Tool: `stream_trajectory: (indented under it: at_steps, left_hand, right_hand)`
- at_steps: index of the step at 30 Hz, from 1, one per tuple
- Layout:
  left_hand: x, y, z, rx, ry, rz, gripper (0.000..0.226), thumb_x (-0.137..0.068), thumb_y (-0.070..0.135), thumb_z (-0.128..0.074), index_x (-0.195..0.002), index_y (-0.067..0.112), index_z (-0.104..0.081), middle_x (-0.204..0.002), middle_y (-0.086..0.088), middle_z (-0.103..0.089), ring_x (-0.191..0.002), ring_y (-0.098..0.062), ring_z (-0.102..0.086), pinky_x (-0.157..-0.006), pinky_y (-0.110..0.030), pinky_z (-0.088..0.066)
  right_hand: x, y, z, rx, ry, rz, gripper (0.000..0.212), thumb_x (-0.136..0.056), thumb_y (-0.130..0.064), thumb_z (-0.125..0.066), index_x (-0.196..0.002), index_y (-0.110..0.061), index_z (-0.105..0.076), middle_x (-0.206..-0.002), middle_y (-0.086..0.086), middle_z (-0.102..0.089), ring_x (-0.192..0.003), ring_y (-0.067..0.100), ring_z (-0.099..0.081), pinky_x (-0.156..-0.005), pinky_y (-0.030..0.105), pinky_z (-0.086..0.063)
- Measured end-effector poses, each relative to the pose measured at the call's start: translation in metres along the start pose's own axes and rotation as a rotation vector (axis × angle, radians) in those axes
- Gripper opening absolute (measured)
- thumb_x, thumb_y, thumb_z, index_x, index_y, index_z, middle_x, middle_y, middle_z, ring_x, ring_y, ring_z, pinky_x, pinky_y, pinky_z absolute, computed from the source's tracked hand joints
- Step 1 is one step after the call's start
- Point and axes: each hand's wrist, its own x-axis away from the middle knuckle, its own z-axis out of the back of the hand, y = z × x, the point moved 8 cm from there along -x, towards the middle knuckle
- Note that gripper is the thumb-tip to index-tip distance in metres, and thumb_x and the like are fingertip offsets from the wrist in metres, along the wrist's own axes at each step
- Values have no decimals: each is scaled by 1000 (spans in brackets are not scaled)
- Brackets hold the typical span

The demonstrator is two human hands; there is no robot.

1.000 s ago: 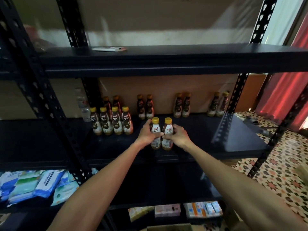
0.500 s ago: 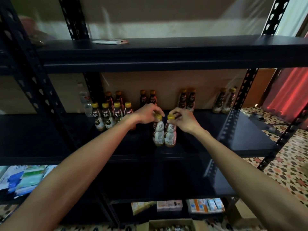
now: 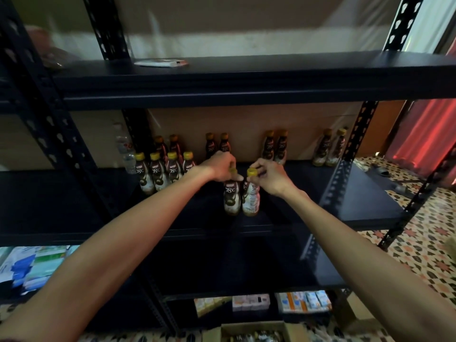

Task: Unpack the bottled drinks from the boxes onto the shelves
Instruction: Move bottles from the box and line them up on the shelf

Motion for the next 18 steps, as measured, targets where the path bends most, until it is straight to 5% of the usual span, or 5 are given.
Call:
stream_trajectory:
  at_steps: [4, 7, 14, 16, 18]
  left_hand:
    - [6, 8, -4, -40, -54, -1, 58, -81, 43, -79, -129, 20, -57, -135, -7, -51, -121, -26, -53, -97, -37, -48]
    - [11, 11, -3, -51, -43, 5, 43, -84, 24, -79, -123, 18, -62, -134, -8, -53, -116, -25, -56, -91, -32, -47]
    - [20, 16, -2, -18, 6, 54, 43, -83, 20, -80, -122, 12, -62, -132, -13, -52, -110, -25, -57, -94, -34, -49]
    - [20, 16, -1, -27, 7, 63, 45, -84, 21, -79, -124, 12, -61, -133, -14, -51, -114, -28, -56, -99, -40, -49]
    - [20, 16, -1, -29, 10, 70, 50, -84, 24, -79, -129, 13, -59, -135, -13, -48, -118, -30, -55, -102, -43, -48]
  right_hand:
    - [3, -1, -2, 2, 2, -13, 25, -86, -21, -80, -107, -23, -66, -95, 0, -71, -88, 17, -70, -84, 37, -59]
    - [5, -5, -1, 0, -5, -24, 26, -87, -19, -79, -108, -21, -65, -94, 0, -69, -87, 17, -68, -75, 28, -55]
    - [5, -19, 6, 56, -32, -45, 28, -92, -27, -75, -118, -17, -71, -96, -5, -68, -87, 7, -63, -64, 4, -42]
    - [3, -23, 7, 105, -86, -63, 26, -97, -20, -67, -123, -20, -71, -107, -2, -70, -99, 9, -64, -74, -2, -39]
    - [1, -27, 10, 121, -123, -72, 29, -98, -19, -64, -125, -24, -71, -118, -3, -69, -112, 10, -61, -94, 10, -39]
